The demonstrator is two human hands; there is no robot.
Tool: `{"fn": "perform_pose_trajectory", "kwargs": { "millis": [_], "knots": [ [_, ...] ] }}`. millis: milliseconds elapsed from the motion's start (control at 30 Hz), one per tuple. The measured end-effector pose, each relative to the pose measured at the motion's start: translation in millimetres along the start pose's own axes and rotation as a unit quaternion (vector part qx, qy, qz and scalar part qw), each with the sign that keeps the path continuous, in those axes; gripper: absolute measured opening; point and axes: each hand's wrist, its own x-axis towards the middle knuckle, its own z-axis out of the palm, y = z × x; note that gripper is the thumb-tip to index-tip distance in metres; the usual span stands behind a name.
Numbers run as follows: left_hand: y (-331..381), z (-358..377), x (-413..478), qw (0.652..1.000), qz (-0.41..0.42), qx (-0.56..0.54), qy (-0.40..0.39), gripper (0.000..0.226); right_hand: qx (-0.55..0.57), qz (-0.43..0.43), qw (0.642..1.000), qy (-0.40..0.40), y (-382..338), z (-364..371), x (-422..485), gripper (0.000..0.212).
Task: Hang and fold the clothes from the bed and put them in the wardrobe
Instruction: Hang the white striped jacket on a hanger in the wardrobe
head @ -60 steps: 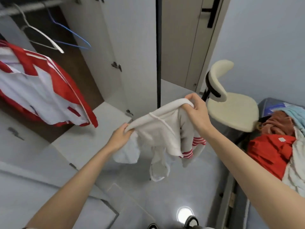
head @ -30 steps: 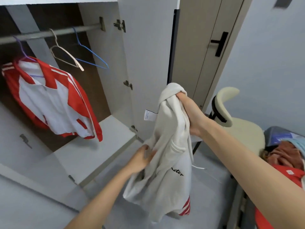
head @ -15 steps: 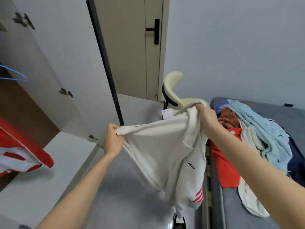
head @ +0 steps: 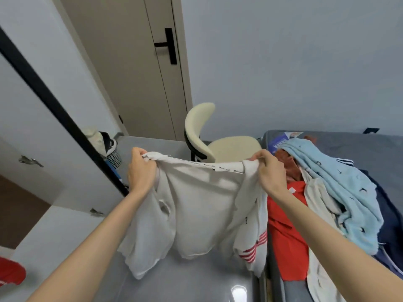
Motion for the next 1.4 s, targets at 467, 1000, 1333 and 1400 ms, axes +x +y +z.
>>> {"fn": "perform_pose_trajectory", "kwargs": {
  "millis": [467,1000,1333,1400],
  "knots": [
    [117.4,192.7,87.9,0.963,0.034,-0.034,-0.264,0.014,0.293,0.169,0.941,-0.006,6.0,-26.6,180.3,0.016],
    [220.1,379.6,291.7,0.978,0.039,-0.144,-0.148,0.012,-0.126,-0.068,0.99,-0.018,39.9,16.2,409.9,0.043],
    [155.6,543.0,343.2,0.975,-0.035,-0.103,-0.193,0.03,-0.072,0.029,0.997,-0.027,154.8,120.7,537.1,0.05],
    [132.4,569.5,339.5,0.96,-0.072,-0.071,-0.262,0.041,-0.097,0.08,0.987,-0.102,184.7,144.1,546.3,0.05]
  ]
}}
